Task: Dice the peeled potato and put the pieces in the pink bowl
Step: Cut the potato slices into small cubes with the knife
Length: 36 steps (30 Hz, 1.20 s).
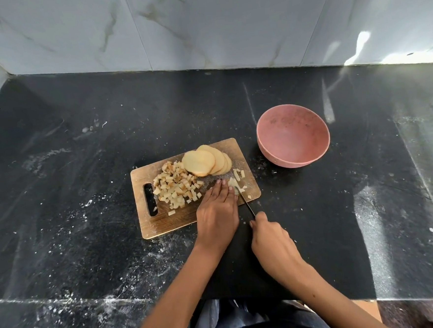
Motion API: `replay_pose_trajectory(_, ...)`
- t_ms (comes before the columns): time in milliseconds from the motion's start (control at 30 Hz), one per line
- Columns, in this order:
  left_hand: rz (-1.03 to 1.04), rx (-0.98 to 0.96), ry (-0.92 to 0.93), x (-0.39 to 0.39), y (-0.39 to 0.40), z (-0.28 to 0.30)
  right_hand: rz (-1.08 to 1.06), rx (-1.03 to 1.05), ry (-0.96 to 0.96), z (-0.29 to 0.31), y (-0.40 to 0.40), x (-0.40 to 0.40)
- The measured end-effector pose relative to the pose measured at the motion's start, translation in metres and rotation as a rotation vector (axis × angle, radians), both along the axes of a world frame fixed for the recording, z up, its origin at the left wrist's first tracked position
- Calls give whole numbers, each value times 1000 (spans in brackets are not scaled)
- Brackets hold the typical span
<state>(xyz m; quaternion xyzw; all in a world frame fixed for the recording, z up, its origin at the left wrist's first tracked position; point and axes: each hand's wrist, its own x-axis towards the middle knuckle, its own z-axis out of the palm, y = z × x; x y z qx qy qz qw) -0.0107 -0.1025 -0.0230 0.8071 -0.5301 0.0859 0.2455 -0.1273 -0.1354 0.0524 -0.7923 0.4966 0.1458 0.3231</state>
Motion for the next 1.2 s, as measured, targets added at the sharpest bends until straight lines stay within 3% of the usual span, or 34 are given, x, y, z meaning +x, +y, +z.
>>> replay_pose_trajectory(333, 14, -26, 75, -3, 5, 3, 2, -35, -21, -4, 5, -21)
replay_pose_trajectory(633, -126, -32, 139, 16, 12, 6, -27, -7, -148, 10, -13, 5)
replay_pose_trajectory(1200, -69, -47, 101, 11, 10, 6, 6, -7, 23, 0, -8, 23)
